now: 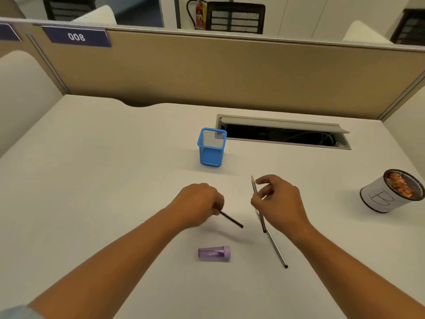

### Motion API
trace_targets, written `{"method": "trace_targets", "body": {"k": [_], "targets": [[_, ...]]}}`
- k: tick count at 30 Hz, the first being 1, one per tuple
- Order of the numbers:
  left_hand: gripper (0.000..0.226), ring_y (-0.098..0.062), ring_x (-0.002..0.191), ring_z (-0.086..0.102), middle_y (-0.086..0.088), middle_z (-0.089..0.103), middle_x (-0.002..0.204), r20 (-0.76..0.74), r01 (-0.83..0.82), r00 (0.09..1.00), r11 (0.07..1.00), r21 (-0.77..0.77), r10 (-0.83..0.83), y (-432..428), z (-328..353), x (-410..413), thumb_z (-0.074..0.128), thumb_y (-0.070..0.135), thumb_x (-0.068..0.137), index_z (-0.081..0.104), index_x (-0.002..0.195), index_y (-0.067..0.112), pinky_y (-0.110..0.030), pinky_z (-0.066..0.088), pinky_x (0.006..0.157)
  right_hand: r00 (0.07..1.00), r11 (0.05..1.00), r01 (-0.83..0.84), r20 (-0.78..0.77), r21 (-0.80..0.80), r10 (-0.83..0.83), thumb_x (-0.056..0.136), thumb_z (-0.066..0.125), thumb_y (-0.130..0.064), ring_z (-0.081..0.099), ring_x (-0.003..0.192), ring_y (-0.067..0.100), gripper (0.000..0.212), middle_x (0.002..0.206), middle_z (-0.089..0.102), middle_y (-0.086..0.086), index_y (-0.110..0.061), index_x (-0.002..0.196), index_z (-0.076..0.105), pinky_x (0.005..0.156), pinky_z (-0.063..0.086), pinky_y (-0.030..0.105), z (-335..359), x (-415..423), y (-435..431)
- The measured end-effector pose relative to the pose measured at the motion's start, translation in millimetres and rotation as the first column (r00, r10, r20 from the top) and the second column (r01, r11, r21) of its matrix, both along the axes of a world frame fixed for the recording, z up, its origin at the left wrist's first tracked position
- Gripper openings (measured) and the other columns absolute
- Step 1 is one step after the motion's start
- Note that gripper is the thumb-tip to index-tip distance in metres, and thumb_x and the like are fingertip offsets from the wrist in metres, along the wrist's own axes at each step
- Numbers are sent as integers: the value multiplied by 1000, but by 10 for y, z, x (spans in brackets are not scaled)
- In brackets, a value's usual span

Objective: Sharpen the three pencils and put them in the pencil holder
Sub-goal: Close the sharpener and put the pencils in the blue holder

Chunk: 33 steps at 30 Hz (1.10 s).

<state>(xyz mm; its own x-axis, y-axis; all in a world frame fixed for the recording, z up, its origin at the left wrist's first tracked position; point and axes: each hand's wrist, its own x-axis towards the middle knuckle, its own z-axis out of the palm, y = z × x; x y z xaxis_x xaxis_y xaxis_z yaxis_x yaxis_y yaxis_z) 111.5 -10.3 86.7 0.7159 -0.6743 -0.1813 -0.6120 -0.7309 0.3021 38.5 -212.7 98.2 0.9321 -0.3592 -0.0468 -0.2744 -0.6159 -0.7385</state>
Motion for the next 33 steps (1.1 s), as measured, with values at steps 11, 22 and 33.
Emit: {"method": "trace_targets", "body": {"k": [11,22,33], "targets": [[9,-5,65,56,3,67,82,163,-303,879,789,-534,448,502,883,543,76,14,83,76,92,18,-14,39,59,940,991,-130,313,-40,136,84,77,-23,64,67,5,7,74,68,-14,-25,89,71,60,48,8,605,584,-77],[20,-21,89,60,-10,67,101,279,-281,859,851,-443,429,-76,540,1026,65,16,92,72,110,13,-25,45,65,897,923,-222,306,-313,319,95,61,-18,55,78,9,20,91,64,1,-14,109,74,63,35,7,328,1297,194],[26,-26,95,61,-9,69,108,349,-290,862,922,-254,368,-229,74,1182,65,27,92,71,116,21,-34,54,71,941,878,-269,87,-396,328,95,59,-32,51,82,10,26,103,67,2,-21,114,73,56,34,17,-101,1653,182]]}}
